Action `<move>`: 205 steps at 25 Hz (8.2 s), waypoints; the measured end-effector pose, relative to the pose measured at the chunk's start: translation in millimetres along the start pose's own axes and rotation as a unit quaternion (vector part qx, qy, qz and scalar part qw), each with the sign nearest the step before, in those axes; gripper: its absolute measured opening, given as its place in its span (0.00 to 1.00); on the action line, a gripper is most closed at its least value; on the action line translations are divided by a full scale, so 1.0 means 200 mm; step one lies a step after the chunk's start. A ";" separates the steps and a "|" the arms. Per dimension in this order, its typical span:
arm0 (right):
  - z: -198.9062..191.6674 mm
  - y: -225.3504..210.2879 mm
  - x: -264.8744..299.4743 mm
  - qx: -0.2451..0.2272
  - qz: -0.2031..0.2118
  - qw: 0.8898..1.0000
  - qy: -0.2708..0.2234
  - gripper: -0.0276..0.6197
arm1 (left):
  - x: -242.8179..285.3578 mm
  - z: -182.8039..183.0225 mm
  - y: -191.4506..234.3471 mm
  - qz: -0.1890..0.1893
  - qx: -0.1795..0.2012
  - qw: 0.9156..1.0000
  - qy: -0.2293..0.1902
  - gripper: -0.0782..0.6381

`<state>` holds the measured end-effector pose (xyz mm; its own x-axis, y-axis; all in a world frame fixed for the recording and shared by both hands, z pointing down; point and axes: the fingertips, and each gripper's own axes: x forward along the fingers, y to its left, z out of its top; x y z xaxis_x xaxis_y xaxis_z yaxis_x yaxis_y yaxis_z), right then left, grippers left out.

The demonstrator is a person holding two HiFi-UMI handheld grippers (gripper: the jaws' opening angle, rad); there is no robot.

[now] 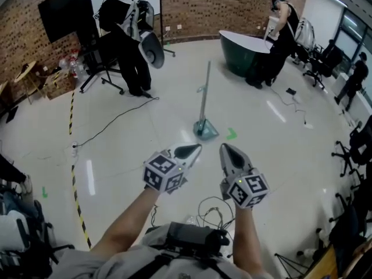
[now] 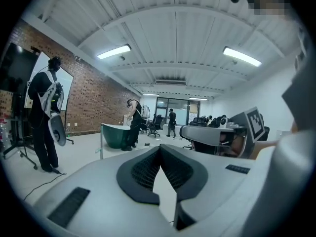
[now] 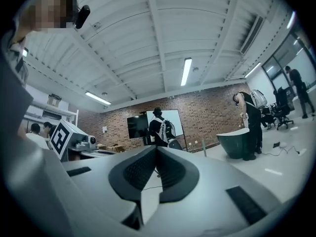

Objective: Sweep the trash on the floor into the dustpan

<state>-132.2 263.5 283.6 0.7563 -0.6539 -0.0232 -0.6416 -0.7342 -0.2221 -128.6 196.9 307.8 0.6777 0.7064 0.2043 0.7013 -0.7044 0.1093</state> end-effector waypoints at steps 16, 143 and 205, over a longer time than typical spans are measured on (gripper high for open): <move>0.10 -0.83 0.93 -0.055 -0.008 0.997 0.051 0.05 | 0.90 0.12 0.88 -0.003 -0.009 1.000 -0.001 0.11; 0.24 -2.16 2.69 -0.163 0.158 0.966 0.123 0.20 | 2.14 0.07 2.59 0.139 0.010 0.961 0.239 0.27; -0.89 0.33 2.51 -0.251 0.591 0.745 0.182 0.20 | -0.87 -1.25 1.35 0.587 -0.309 0.709 0.239 0.27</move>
<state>181.5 -145.7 431.2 -0.4012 -0.8368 0.3725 -0.8678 0.4774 0.1377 -112.7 -133.5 544.5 0.4582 -0.3914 0.7981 -0.6142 -0.7884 -0.0340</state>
